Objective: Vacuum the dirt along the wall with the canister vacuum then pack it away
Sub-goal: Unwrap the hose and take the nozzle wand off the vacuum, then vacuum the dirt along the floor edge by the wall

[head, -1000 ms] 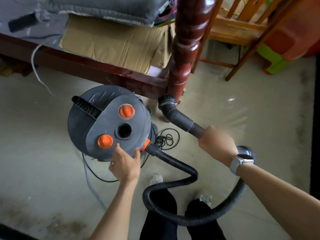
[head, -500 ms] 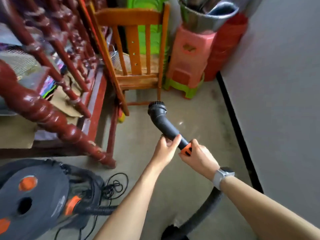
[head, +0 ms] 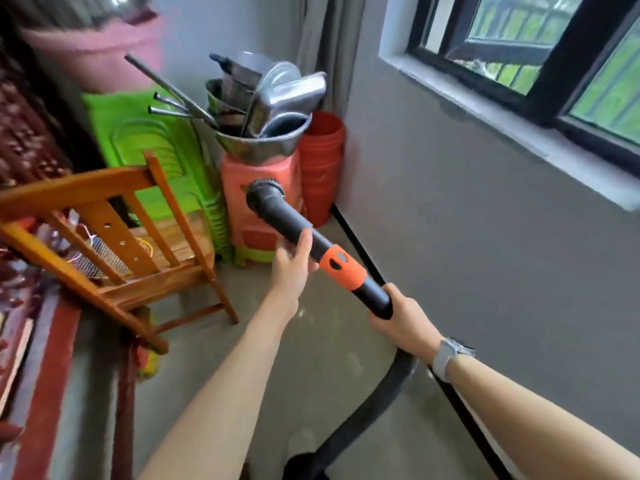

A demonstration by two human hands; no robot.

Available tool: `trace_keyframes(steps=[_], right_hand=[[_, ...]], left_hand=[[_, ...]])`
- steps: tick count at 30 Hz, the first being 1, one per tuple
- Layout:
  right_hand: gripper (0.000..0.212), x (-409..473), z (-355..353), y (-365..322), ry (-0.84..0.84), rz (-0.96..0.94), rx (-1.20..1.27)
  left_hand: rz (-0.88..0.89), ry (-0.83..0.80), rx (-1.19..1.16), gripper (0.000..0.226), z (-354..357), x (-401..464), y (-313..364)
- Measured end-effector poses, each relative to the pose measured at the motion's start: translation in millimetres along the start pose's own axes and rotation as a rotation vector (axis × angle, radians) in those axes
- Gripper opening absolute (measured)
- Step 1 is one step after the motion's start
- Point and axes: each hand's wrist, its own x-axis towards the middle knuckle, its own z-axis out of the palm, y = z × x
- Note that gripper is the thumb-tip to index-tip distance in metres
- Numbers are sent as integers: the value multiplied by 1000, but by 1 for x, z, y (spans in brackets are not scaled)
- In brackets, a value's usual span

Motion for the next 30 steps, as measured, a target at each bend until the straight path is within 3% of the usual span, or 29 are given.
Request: trace_keyframes(steps=[4, 11, 15, 19, 22, 26, 30], right_hand=[[28, 57, 15, -2, 49, 27, 234], [20, 205, 19, -5, 63, 172, 282], [20, 275, 20, -7, 82, 241, 367], [24, 332, 13, 6, 151, 311, 399], [26, 380, 3, 25, 226, 375, 439], [22, 452, -2, 58, 308, 424, 512], [21, 535, 13, 104, 261, 444, 523]], left_hand=[[38, -88, -18, 10, 41, 71, 15], [-97, -199, 80, 27, 71, 225, 11], [-117, -275, 118, 19, 96, 301, 21], [-156, -398, 219, 35, 129, 356, 20], [-189, -494, 247, 28, 153, 392, 9], [-230, -493, 371, 33, 173, 450, -21], [-276, -393, 572, 31, 171, 520, -78]])
